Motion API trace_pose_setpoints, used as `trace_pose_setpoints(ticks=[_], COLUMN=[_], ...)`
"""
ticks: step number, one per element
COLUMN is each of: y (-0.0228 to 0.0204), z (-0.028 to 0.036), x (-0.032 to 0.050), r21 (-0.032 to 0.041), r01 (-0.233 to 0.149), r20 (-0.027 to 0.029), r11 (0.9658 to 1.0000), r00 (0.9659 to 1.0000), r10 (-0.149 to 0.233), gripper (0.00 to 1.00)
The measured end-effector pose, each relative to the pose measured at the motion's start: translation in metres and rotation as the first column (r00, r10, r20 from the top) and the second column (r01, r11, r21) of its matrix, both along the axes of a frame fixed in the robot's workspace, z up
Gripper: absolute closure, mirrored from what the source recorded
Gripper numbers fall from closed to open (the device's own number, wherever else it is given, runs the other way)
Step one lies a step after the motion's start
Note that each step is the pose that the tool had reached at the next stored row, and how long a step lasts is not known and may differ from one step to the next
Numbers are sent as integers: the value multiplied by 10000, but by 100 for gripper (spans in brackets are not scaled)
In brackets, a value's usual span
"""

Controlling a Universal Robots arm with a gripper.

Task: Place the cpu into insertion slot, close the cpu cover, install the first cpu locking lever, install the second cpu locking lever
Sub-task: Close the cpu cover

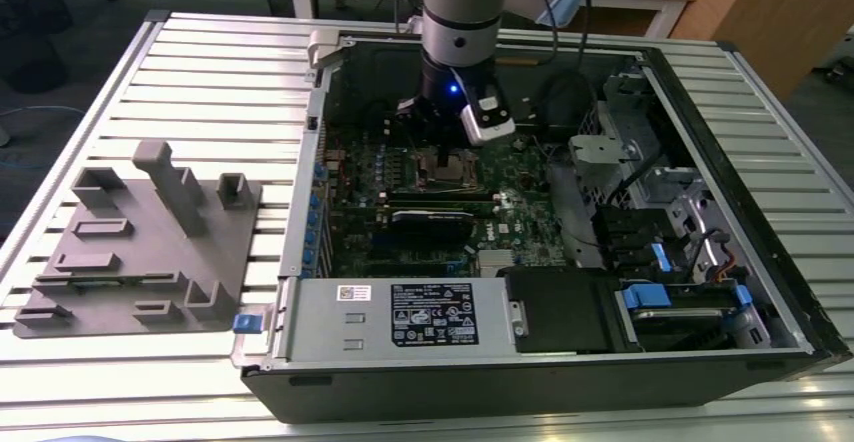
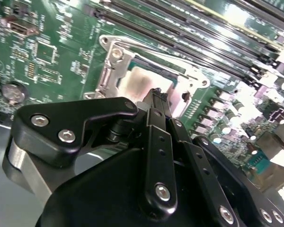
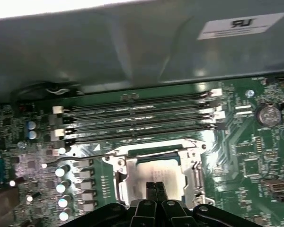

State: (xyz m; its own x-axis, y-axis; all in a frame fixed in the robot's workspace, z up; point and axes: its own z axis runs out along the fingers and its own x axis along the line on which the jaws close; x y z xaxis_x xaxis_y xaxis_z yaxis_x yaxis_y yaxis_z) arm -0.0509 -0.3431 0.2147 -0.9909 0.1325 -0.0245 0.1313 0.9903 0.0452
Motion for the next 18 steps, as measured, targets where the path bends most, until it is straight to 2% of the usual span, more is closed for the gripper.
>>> trace_pose_setpoints(ticks=[4, 11, 18], y=[0, 0, 0], z=[-5, -6, -18], x=[-50, -68, -169], r21=[1, 1, 1], r01=[1, 2, 2], r20=[0, 2, 30], r11=[10000, 10000, 10000], r00=[10000, 10000, 10000], r10=[-1, -2, -2], gripper=[89, 89, 89])
